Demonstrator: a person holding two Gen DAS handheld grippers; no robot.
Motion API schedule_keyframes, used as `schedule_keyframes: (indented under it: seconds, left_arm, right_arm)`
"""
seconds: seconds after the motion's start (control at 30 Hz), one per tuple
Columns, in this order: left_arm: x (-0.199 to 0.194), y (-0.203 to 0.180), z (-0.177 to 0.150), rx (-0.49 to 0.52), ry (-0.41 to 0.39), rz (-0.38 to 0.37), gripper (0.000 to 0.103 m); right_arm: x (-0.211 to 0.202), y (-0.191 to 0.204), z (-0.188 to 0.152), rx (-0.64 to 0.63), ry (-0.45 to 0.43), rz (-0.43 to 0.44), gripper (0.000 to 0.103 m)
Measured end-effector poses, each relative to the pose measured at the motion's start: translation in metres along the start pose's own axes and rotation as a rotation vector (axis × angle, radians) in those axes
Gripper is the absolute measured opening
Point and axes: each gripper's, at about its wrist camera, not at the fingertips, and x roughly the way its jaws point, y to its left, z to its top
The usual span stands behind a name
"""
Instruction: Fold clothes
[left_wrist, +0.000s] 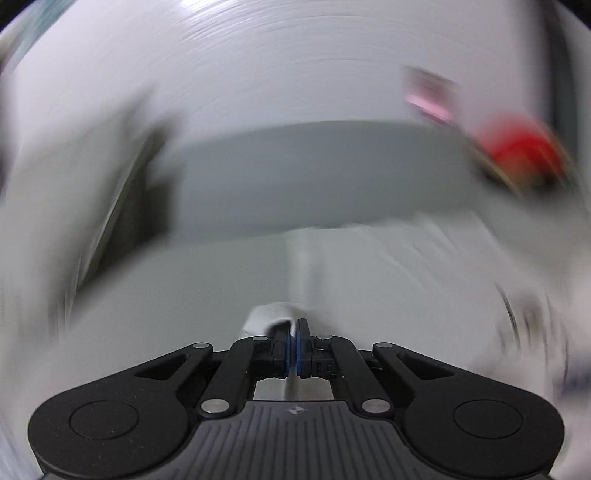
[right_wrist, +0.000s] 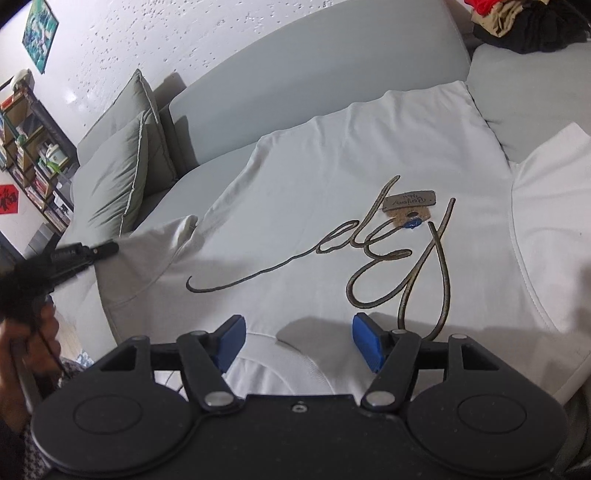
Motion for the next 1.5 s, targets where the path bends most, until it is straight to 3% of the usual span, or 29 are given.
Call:
schedule_keyframes:
  seconds: [0.07,0.1,0.17,0.2,0.23,0.3,0.43,0.5,0.6,0.7,0.8,0.97,1.0,1.13,1.2,1.43,1.5]
  left_arm:
    - [-0.002,-0.052,-0.018,0.280,0.025,-0.038,0.008]
    - [-0.002,-0.072,-0.029,0.395,0.055,-0.060,0.020]
    - [-0.001,-0.091,-0.044,0.519,0.078,-0.058,0.016]
    - [-0.005,-0.092,-0.044,0.533,0.066,-0.045,0.023]
    - [-0.007,-0.086,-0.039,0.481,0.078,-0.056,0.036]
    - [-0.008,-0.062,-0.023,0.290,0.109,-0.113,0.048]
    - [-0.010,0.000,-0.005,-0.145,0.118,-0.240,0.048]
    - [-0.012,0.010,0.000,-0.237,0.095,-0.244,0.047]
    - [-0.010,-0.017,0.007,-0.119,0.078,-0.235,0.055]
    - [-0.002,-0.058,0.011,0.060,0.074,-0.278,0.062]
    - [0.015,-0.091,0.016,0.159,0.084,-0.304,0.062]
    - [0.062,-0.105,0.014,0.127,0.211,-0.298,0.061]
    - [0.063,-0.102,0.014,0.101,0.223,-0.300,0.056]
    - [0.068,-0.088,0.016,0.028,0.243,-0.260,0.004]
    - [0.065,-0.072,0.016,-0.011,0.234,-0.206,0.004]
    - [0.037,0.041,0.022,-0.245,0.159,0.027,0.004]
    - [0.045,0.079,0.011,-0.318,0.210,0.105,0.004]
  right_arm:
    - [0.000,-0.002,0.001,0.020,-0.001,0.009,0.063]
    - [0.000,-0.003,0.001,0.028,-0.001,0.013,0.063]
    - [0.000,-0.005,0.002,0.044,-0.002,0.021,0.063]
    - [0.000,-0.006,0.002,0.050,-0.002,0.024,0.063]
    - [0.000,-0.007,0.002,0.053,-0.002,0.024,0.063]
    - [0.000,-0.007,0.002,0.058,-0.001,0.026,0.063]
    - [0.000,-0.008,0.003,0.070,0.000,0.031,0.064]
    - [0.000,-0.010,0.004,0.092,-0.001,0.038,0.064]
    - [-0.004,-0.017,0.005,0.169,-0.027,0.051,0.064]
    - [-0.013,-0.028,0.007,0.243,-0.081,0.043,0.064]
    - [-0.017,-0.045,0.010,0.336,-0.095,0.045,0.064]
    - [-0.015,-0.062,0.008,0.433,-0.086,0.080,0.064]
    - [-0.015,-0.064,0.008,0.442,-0.085,0.083,0.064]
    - [-0.014,-0.067,0.009,0.467,-0.081,0.096,0.064]
    - [-0.013,-0.067,0.009,0.469,-0.080,0.097,0.064]
    - [-0.014,-0.064,0.008,0.448,-0.083,0.083,0.064]
    - [-0.014,-0.062,0.008,0.443,-0.085,0.075,0.064]
